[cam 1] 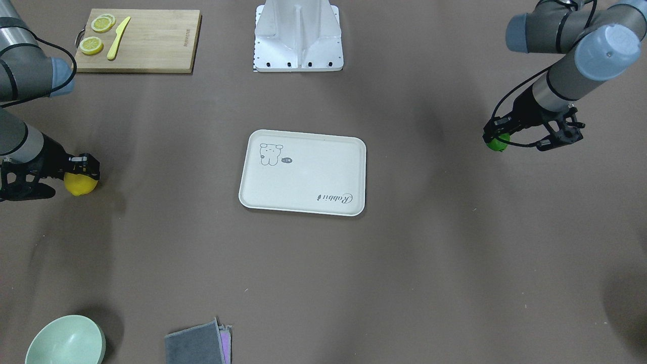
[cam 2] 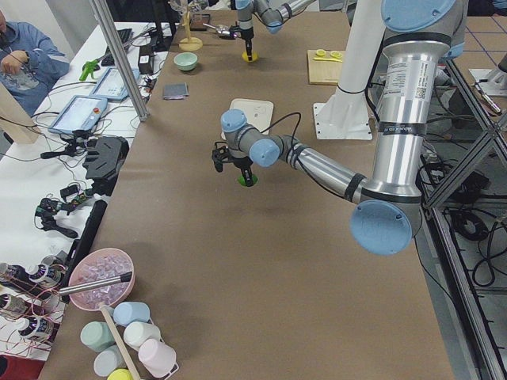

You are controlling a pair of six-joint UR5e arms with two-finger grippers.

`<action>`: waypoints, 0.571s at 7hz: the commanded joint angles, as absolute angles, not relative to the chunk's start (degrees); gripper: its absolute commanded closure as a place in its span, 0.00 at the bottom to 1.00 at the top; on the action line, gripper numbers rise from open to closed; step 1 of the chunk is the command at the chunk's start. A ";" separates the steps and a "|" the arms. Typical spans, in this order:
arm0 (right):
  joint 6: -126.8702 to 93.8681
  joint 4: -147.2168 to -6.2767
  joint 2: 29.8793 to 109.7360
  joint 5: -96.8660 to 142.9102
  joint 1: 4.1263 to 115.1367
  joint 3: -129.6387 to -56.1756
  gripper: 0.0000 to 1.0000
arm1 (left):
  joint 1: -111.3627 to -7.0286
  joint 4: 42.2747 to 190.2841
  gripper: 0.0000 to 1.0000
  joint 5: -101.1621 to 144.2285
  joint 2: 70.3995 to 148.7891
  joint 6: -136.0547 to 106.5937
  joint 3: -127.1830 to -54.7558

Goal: Place all lemons on tray

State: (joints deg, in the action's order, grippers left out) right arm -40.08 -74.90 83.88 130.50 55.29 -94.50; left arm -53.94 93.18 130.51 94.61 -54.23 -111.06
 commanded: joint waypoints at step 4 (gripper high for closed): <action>-50.46 -82.97 65.44 130.09 49.61 -96.42 1.00 | -55.81 72.61 1.00 127.44 112.45 -42.98 -108.15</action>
State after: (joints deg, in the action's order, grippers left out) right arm -44.15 -82.90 70.84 130.70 53.07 -96.89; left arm -55.56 76.00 127.79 106.24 -43.36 -111.69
